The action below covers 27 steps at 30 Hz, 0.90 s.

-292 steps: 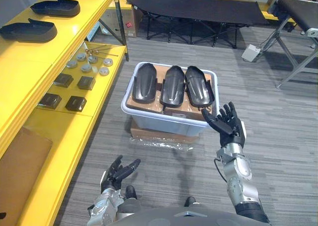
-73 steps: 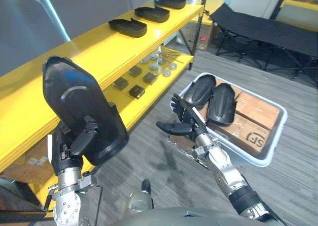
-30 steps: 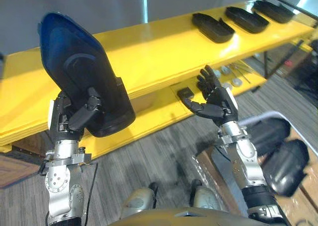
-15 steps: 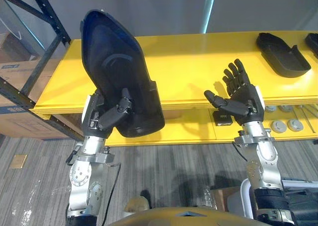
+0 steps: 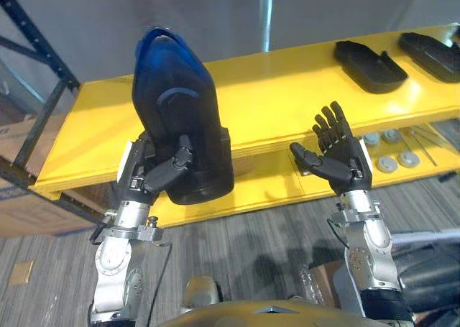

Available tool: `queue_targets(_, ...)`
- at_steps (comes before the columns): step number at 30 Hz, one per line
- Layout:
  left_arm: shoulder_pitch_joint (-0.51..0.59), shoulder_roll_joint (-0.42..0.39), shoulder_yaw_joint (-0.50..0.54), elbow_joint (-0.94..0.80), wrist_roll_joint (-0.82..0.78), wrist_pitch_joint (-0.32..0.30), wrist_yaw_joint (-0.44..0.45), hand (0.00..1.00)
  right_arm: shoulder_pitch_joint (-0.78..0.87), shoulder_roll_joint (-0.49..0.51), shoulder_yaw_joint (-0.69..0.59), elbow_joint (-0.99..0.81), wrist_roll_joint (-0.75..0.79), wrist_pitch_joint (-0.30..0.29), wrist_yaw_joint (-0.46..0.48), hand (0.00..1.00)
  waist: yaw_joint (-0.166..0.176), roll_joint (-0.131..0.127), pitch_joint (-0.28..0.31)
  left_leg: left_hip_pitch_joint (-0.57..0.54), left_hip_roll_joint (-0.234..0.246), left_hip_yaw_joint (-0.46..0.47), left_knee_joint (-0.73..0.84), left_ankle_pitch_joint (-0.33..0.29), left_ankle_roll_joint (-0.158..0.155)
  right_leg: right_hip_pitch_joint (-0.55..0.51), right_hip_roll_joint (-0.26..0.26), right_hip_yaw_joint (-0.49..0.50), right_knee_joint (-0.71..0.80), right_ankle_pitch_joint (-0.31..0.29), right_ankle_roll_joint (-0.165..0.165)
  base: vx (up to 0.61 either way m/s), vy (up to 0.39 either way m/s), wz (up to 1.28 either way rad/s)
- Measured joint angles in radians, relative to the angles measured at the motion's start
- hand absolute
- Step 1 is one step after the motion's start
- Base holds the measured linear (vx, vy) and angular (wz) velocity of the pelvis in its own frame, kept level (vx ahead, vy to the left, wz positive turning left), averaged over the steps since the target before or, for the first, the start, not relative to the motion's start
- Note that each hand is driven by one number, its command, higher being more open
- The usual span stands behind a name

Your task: Walk over and take three plastic housings, then place them on the shelf

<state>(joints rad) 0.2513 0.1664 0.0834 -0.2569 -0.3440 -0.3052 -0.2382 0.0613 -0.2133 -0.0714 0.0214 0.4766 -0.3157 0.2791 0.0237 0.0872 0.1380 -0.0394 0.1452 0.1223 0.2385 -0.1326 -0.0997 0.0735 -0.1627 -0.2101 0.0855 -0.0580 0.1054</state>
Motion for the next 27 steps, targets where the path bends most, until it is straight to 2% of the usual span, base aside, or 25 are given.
queue_targets(1, -0.014, 0.012, -0.002, 0.001, 0.0, 0.009, 0.013, 0.0, 0.008, 0.007, 0.013, 0.0, -0.001, 0.0, -0.002, 1.0, -0.01, -0.026, 0.002, 0.024, -0.018, 0.036, -0.03, 0.015, 0.01, -0.009, -0.012, 0.029, -0.003, 0.019, 0.017, -0.01, 0.181, -0.71)
queue_targets(2, -0.019, 0.016, -0.005, 0.003, -0.001, 0.012, 0.02, 0.0, 0.012, 0.009, 0.017, 0.0, -0.001, 0.001, -0.002, 1.0, -0.016, -0.038, 0.0, 0.03, -0.025, 0.052, -0.039, 0.019, 0.013, -0.017, -0.019, 0.042, -0.005, 0.033, 0.023, -0.01, 0.154, -0.65)
queue_targets(3, -0.037, 0.031, -0.013, 0.006, 0.001, 0.031, 0.041, 0.0, 0.025, 0.017, 0.019, -0.006, 0.004, 0.003, -0.003, 1.0, -0.032, -0.062, -0.005, 0.04, -0.042, 0.077, -0.054, 0.025, 0.022, -0.021, -0.034, 0.059, -0.021, 0.052, 0.03, 0.0, 0.104, -0.49)
queue_targets(5, -0.065, 0.043, -0.014, 0.018, 0.006, 0.053, 0.052, 0.0, 0.053, 0.024, 0.019, -0.038, 0.022, 0.005, -0.004, 1.0, -0.039, -0.076, -0.006, 0.058, -0.059, 0.102, -0.073, 0.029, 0.028, -0.021, -0.049, 0.08, -0.032, 0.062, 0.039, -0.01, 0.131, -0.41)
queue_targets(6, -0.085, 0.055, -0.009, 0.021, 0.036, 0.075, 0.079, 0.0, 0.079, 0.04, 0.025, -0.074, 0.022, 0.006, -0.002, 1.0, -0.055, -0.079, -0.008, 0.076, -0.071, 0.125, -0.088, 0.028, 0.036, -0.023, -0.06, 0.09, -0.036, 0.073, 0.042, -0.02, 0.112, -0.35)
queue_targets(8, -0.102, 0.068, -0.007, 0.024, 0.041, 0.09, 0.093, 0.0, 0.087, 0.055, 0.027, -0.077, 0.022, 0.007, -0.002, 1.0, -0.057, -0.079, -0.008, 0.086, -0.072, 0.144, -0.092, 0.025, 0.039, -0.026, -0.06, 0.103, -0.037, 0.078, 0.042, -0.05, 0.056, -0.4)
queue_targets(9, -0.198, 0.109, -0.007, 0.062, 0.041, 0.095, 0.136, 0.0, 0.102, 0.063, 0.051, -0.077, 0.021, 0.02, 0.007, 1.0, -0.069, -0.079, -0.01, 0.085, -0.071, 0.167, -0.1, 0.023, 0.041, -0.038, -0.058, 0.115, -0.056, 0.098, 0.04, -0.08, 0.019, -0.36)
queue_targets(10, -0.236, 0.118, -0.006, 0.082, 0.04, 0.096, 0.167, 0.0, 0.106, 0.062, 0.064, -0.076, 0.02, 0.031, 0.019, 1.0, -0.079, -0.077, -0.01, 0.084, -0.069, 0.171, -0.103, 0.026, 0.04, -0.039, -0.056, 0.117, -0.062, 0.103, 0.038, -0.09, -0.001, -0.32)
queue_targets(15, -0.365, 0.121, -0.001, 0.177, 0.036, 0.1, 0.247, 0.0, 0.121, 0.045, 0.092, -0.069, 0.019, 0.056, 0.042, 1.0, -0.089, -0.071, -0.015, 0.078, -0.062, 0.178, -0.109, 0.033, 0.032, -0.051, -0.041, 0.124, -0.073, 0.113, 0.033, -0.03, -0.022, -0.07)
queue_targets(18, -0.481, 0.154, 0.003, 0.318, 0.033, 0.099, 0.326, 0.0, 0.114, -0.002, 0.129, -0.063, 0.019, 0.057, 0.046, 1.0, -0.108, -0.062, -0.029, 0.047, -0.063, 0.176, -0.134, 0.057, 0.031, -0.079, -0.036, 0.12, -0.1, 0.135, 0.029, -0.02, -0.017, 0.03)
queue_targets(22, -0.626, 0.213, -0.013, 0.494, -0.01, 0.099, 0.382, 0.0, 0.103, -0.033, 0.171, -0.033, 0.02, 0.06, 0.047, 1.0, -0.117, -0.062, -0.028, 0.026, -0.06, 0.179, -0.158, 0.084, 0.028, -0.11, -0.029, 0.126, -0.11, 0.148, 0.025, -0.03, -0.04, -0.04)
queue_targets(27, -0.817, 0.253, -0.059, 0.721, -0.163, 0.1, 0.43, 0.0, 0.048, -0.067, 0.252, -0.029, 0.018, 0.072, 0.047, 1.0, -0.144, -0.071, -0.014, -0.001, -0.06, 0.199, -0.153, 0.089, 0.031, -0.15, -0.029, 0.152, -0.107, 0.16, 0.025, -0.03, -0.009, -0.09)
